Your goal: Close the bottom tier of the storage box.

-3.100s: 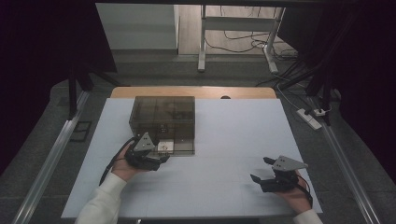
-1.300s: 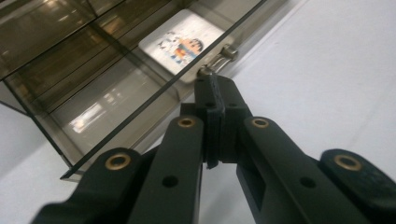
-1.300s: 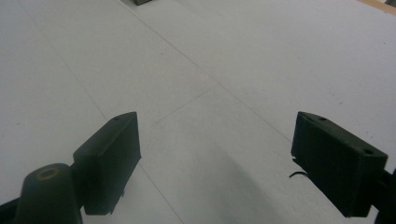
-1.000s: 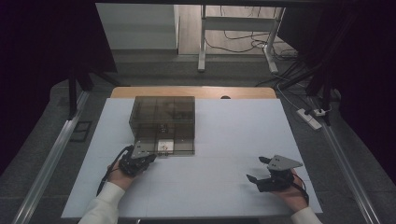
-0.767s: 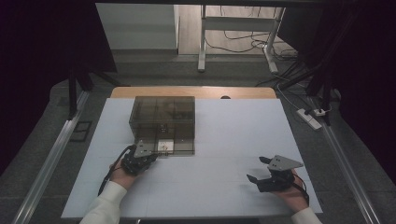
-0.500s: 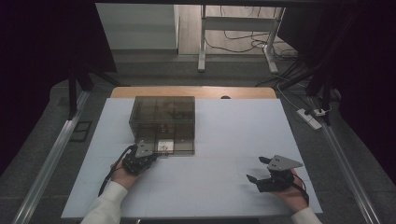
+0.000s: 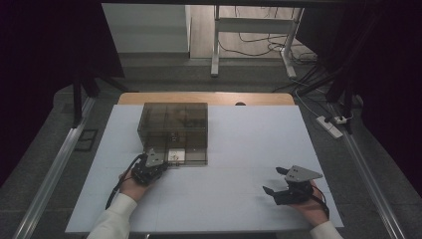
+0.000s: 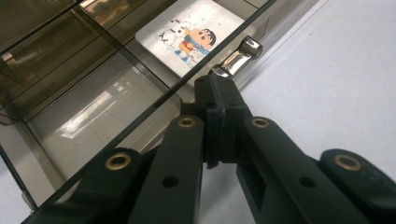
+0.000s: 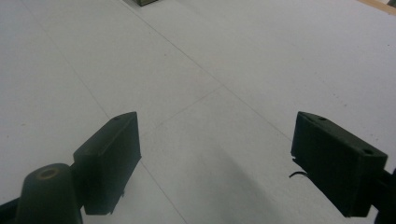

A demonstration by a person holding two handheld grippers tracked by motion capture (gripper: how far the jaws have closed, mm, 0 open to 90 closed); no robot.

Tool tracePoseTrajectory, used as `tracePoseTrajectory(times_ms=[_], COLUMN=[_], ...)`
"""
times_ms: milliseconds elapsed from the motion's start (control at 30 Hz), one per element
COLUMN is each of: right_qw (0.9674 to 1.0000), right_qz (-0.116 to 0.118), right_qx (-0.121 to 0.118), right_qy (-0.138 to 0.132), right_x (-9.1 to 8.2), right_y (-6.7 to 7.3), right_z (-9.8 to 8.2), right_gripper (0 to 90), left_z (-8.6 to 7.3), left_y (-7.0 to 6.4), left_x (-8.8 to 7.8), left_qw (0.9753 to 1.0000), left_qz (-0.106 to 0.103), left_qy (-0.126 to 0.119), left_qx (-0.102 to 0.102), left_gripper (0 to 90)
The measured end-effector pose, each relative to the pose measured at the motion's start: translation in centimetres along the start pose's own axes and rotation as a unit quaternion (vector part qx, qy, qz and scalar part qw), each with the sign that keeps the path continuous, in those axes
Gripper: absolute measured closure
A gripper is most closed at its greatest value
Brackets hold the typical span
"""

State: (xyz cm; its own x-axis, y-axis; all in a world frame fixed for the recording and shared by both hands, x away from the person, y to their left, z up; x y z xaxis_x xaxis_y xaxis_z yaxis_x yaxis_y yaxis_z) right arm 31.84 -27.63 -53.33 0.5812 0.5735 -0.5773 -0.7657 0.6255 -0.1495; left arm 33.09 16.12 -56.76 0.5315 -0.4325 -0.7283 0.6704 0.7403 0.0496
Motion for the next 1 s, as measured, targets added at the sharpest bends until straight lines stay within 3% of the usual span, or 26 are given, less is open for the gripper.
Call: tracePoseTrajectory(times_ms=[1000], right_qw=[1.0000], right_qz=[0.001], right_qx=[-0.001], right_qy=[0.000], right_x=[0.17], right_y=[-0.01], right_z=[-0.01], right_gripper=[15.3], left_z=[0.23], left_y=[0.31], left_x=[0.45], left_qw=[1.0000], left_qz=[-0.001], left_qy=[-0.005], left_qx=[-0.007], left_gripper=[88.8])
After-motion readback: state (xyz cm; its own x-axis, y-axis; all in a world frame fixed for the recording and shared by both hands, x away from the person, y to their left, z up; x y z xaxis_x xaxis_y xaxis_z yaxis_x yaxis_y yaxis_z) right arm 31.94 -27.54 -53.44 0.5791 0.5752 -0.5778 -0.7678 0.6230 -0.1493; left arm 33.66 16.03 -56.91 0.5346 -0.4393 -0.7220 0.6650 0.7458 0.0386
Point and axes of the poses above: each handheld gripper's, and its own axes: x roughly forward along the jaws, z roughly out of its top, y roughly to its left, the point moved 4 cm from there along x, roughly forward along the jaws, and after that the axes turned 3 degrees about -z, right-handed, at the moved point
